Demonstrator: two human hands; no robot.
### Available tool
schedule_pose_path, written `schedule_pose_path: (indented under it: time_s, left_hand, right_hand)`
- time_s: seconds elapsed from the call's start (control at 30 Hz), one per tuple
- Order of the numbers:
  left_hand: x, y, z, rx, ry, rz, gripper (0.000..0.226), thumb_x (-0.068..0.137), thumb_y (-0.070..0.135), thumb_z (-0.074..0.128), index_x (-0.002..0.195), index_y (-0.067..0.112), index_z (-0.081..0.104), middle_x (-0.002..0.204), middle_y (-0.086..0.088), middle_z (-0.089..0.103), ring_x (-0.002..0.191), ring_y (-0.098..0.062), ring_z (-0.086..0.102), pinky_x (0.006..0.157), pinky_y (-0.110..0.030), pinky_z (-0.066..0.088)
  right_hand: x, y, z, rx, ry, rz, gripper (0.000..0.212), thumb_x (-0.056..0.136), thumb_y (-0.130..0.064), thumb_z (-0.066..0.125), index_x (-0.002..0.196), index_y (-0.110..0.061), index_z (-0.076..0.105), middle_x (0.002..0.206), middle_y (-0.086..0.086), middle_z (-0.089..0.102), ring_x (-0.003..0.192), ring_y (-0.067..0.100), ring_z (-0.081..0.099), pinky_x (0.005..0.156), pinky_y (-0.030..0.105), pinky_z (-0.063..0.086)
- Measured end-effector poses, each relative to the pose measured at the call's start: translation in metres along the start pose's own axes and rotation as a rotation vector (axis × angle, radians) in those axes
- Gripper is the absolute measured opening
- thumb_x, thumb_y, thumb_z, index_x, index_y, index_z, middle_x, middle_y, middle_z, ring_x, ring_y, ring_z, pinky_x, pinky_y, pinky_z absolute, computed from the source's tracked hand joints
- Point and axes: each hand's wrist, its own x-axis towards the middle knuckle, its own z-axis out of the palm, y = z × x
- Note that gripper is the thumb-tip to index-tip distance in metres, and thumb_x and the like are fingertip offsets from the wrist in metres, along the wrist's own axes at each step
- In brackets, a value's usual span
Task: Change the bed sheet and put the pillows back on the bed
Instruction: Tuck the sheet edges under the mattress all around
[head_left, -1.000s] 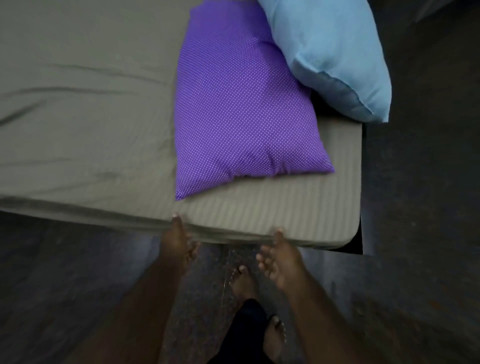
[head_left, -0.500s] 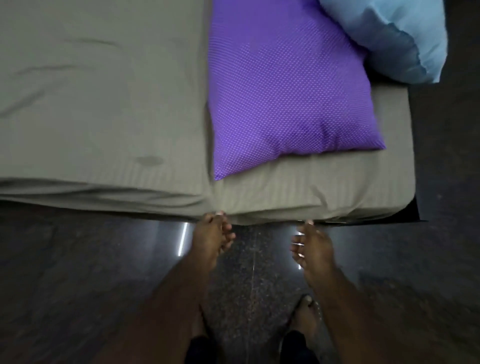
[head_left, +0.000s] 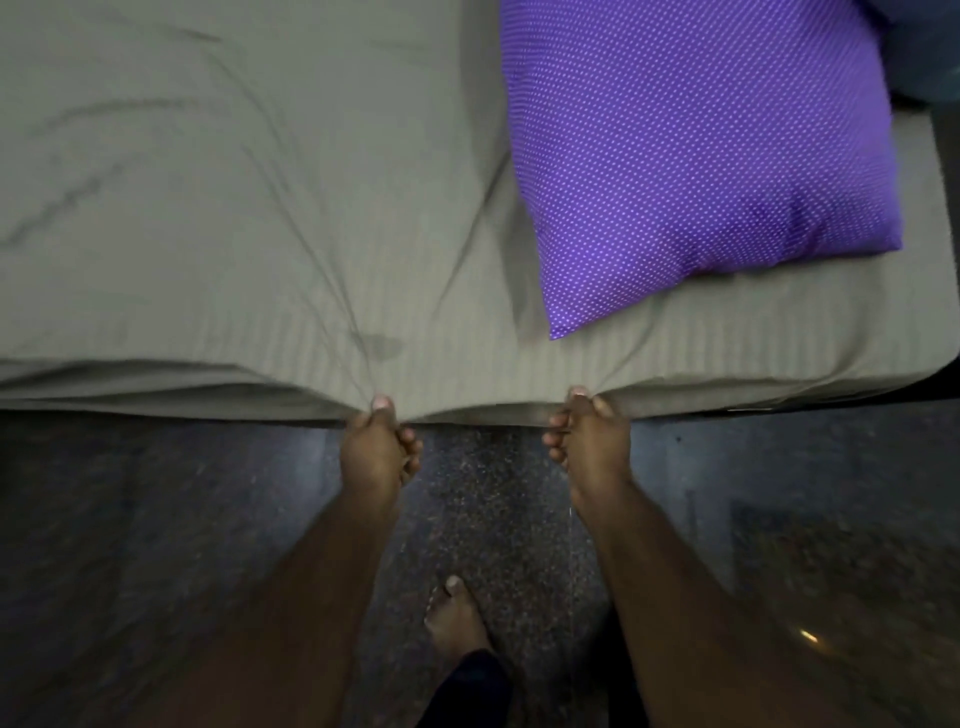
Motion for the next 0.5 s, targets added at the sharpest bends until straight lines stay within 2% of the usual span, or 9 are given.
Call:
schedule_pose_path:
  time_s: [0.07, 0.17, 0.23, 0.3, 0.37, 0.5]
  left_hand:
    - [-0.006, -0.005, -0.007, 0.012, -0.027, 0.017, 0.029, 0.105, 0.042, 0.045, 0.087, 0.019, 0.050, 0.064, -0.001, 0.052, 0.046, -0.011, 0.053, 0.048, -0.020, 0.040]
    - [0.003, 0.014, -0.012, 0.023, -0.051, -0.019, 0.035, 0.103, 0.051, 0.043, 0.090, 0.021, 0.053, 0.074, -0.001, 0.056, 0.055, -0.014, 0.055, 0.047, -0.018, 0.042]
    - [0.017, 0.033, -0.021, -0.033, 0.003, -0.041, 0.045, 0.097, 0.065, 0.043, 0.082, 0.024, 0.053, 0.074, 0.002, 0.053, 0.056, -0.013, 0.052, 0.045, -0.017, 0.042]
    - [0.033, 0.054, -0.031, -0.091, 0.052, -0.058, 0.051, 0.093, 0.072, 0.040, 0.085, 0.024, 0.056, 0.076, 0.002, 0.053, 0.058, -0.014, 0.052, 0.049, -0.019, 0.042]
    - [0.048, 0.071, -0.037, -0.092, 0.068, -0.059, 0.053, 0.098, 0.067, 0.036, 0.098, 0.019, 0.058, 0.077, -0.001, 0.056, 0.057, -0.015, 0.055, 0.050, -0.020, 0.043]
    - [0.064, 0.067, -0.060, -0.075, 0.242, 0.029, 0.035, 0.105, 0.046, 0.039, 0.088, 0.018, 0.050, 0.063, -0.001, 0.048, 0.040, -0.009, 0.052, 0.040, -0.014, 0.033]
  right_hand:
    - [-0.007, 0.007, 0.006, -0.008, 0.013, 0.035, 0.025, 0.104, -0.023, 0.047, 0.081, -0.019, 0.056, 0.057, 0.001, 0.056, 0.036, 0.010, 0.046, 0.038, 0.017, 0.031]
    - [-0.021, 0.013, 0.027, -0.123, -0.136, 0.102, 0.024, 0.104, -0.029, 0.049, 0.086, -0.016, 0.058, 0.060, 0.003, 0.058, 0.038, 0.011, 0.048, 0.039, 0.017, 0.032]
    - [-0.029, 0.009, 0.044, -0.150, -0.217, 0.116, 0.028, 0.103, -0.039, 0.049, 0.092, -0.015, 0.059, 0.067, 0.004, 0.061, 0.044, 0.013, 0.051, 0.043, 0.020, 0.035]
    - [-0.031, 0.000, 0.062, -0.128, -0.235, 0.146, 0.034, 0.102, -0.047, 0.047, 0.098, -0.015, 0.061, 0.073, 0.003, 0.063, 0.049, 0.014, 0.054, 0.047, 0.022, 0.038]
    - [-0.028, -0.007, 0.077, -0.115, -0.225, 0.170, 0.038, 0.102, -0.049, 0.046, 0.099, -0.014, 0.062, 0.075, 0.003, 0.064, 0.050, 0.013, 0.055, 0.048, 0.023, 0.040]
    - [-0.028, 0.003, 0.095, -0.105, -0.185, 0.116, 0.035, 0.105, -0.039, 0.046, 0.087, -0.013, 0.061, 0.068, 0.001, 0.061, 0.045, 0.009, 0.051, 0.044, 0.021, 0.037]
